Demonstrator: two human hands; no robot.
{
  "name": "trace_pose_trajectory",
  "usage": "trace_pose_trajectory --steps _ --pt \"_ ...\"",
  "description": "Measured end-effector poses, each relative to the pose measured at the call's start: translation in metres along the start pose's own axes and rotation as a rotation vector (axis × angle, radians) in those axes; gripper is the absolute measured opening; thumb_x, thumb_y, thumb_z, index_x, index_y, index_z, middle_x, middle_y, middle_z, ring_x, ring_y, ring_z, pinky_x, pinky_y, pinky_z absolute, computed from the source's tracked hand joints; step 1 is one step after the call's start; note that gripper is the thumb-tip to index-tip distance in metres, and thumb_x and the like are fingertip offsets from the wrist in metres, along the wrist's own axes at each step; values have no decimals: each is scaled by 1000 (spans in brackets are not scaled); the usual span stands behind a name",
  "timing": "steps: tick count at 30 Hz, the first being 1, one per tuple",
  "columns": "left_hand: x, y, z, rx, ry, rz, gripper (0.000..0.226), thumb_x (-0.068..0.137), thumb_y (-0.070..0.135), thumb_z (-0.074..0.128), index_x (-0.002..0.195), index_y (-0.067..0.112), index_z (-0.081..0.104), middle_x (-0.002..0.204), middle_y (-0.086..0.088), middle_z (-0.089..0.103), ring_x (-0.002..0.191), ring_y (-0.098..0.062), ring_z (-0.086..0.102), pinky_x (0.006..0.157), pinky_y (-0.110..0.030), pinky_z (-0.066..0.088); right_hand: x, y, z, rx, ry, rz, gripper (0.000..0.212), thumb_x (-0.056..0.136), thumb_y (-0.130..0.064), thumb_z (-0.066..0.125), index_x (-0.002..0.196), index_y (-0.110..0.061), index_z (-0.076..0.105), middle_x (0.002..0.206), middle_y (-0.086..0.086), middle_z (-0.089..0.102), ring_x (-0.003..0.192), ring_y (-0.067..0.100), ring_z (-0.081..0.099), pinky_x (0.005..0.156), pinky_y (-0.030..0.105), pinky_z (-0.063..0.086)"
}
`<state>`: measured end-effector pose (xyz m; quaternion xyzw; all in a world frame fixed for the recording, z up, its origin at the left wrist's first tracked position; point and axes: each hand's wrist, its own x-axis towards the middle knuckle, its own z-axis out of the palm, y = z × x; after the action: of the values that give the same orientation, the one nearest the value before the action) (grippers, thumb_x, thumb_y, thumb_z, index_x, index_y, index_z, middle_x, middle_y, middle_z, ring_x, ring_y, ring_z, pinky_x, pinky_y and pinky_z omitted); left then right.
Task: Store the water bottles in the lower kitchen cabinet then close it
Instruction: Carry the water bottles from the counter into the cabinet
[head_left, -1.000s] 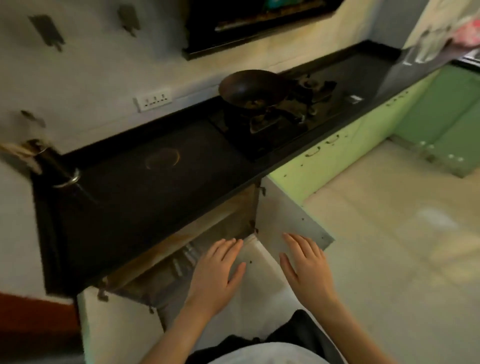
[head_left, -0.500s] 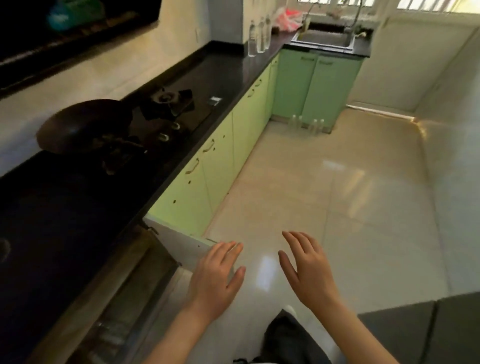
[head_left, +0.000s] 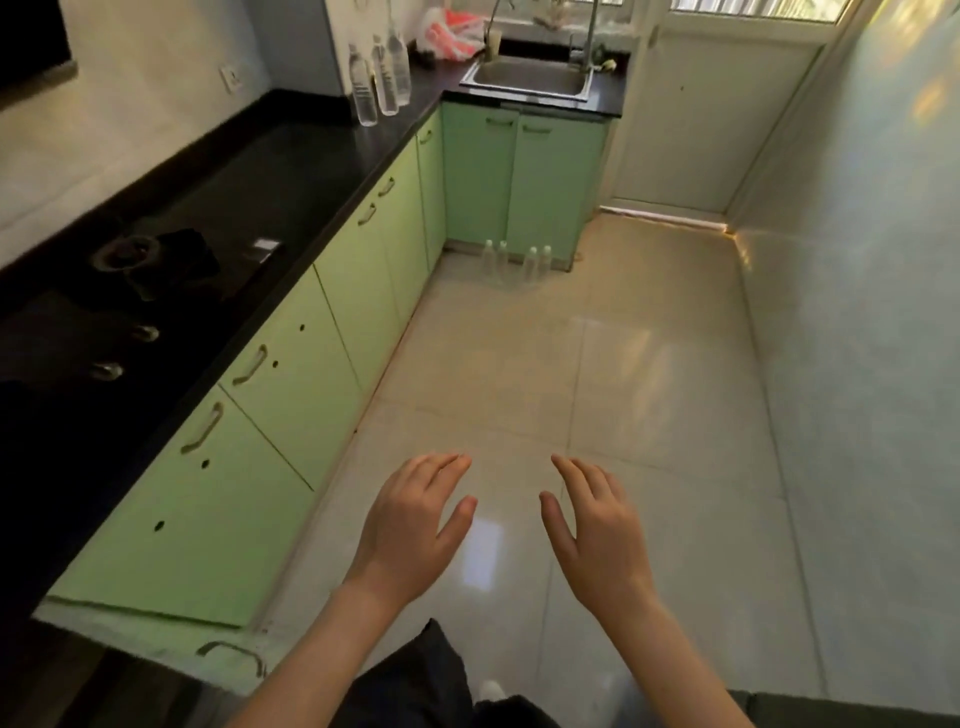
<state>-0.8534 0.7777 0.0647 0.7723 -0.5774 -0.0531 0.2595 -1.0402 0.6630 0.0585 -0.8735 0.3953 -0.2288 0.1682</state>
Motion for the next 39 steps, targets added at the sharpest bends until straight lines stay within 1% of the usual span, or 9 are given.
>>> trace_pose_trajectory --steps 4,8,12,17,20,24,30,35,39 --pt "57 -14 33 -4 -49 40 49 96 41 40 128 11 62 125 -3 64 117 -23 58 98 -40 50 38 39 16 -22 7 56 48 97 -39 42 127 -8 62 119 6 67 111 24 61 92 37 51" --pt "134 -32 60 -17 -42 80 47 95 41 41 126 11 63 122 -1 65 116 -20 58 96 -34 48 104 73 38 -50 -16 65 46 97 -37 43 125 -7 63 116 6 68 106 24 64 88 34 50" --pt "240 -49 70 -31 -15 123 46 94 40 42 122 11 66 119 -1 67 113 -18 58 94 -33 49 209 94 45 -55 17 65 45 96 -37 43 123 -7 63 114 7 69 104 24 63 88 35 51" --pt "384 -68 56 -69 25 195 45 94 38 44 125 12 63 124 -2 64 118 -20 57 96 -35 49 341 114 37 -23 103 84 47 96 -38 42 128 -8 61 119 5 66 111 19 58 95 30 46" --pt "459 -79 57 -66 33 212 46 94 37 44 127 10 62 125 -3 64 119 -22 56 97 -36 49 403 134 43 -12 121 86 46 97 -37 43 128 -8 60 119 5 66 112 19 57 95 32 46" --pt "531 -93 88 -64 12 166 46 95 38 43 127 11 62 125 -1 63 120 -19 56 97 -35 49 471 172 61 -10 83 83 45 97 -37 43 127 -9 61 118 4 66 111 18 55 93 35 48" --pt "641 -96 143 -43 20 50 45 95 38 43 125 12 63 122 2 65 117 -14 56 94 -32 51 605 257 78 24 -20 23 47 96 -37 42 126 -6 61 116 7 67 107 24 62 92 37 50" --pt "748 -86 145 -18 80 -55 47 97 41 40 128 14 61 126 3 62 120 -12 53 99 -28 46 725 296 69 60 -114 -91 49 97 -38 40 128 -7 60 118 6 66 110 25 60 93 37 49" --pt "821 -97 145 5 132 -134 46 97 41 39 127 14 62 125 3 63 119 -13 54 97 -29 46 815 308 76 75 -162 -208 47 97 -38 41 128 -8 59 117 4 66 109 22 59 92 32 46"
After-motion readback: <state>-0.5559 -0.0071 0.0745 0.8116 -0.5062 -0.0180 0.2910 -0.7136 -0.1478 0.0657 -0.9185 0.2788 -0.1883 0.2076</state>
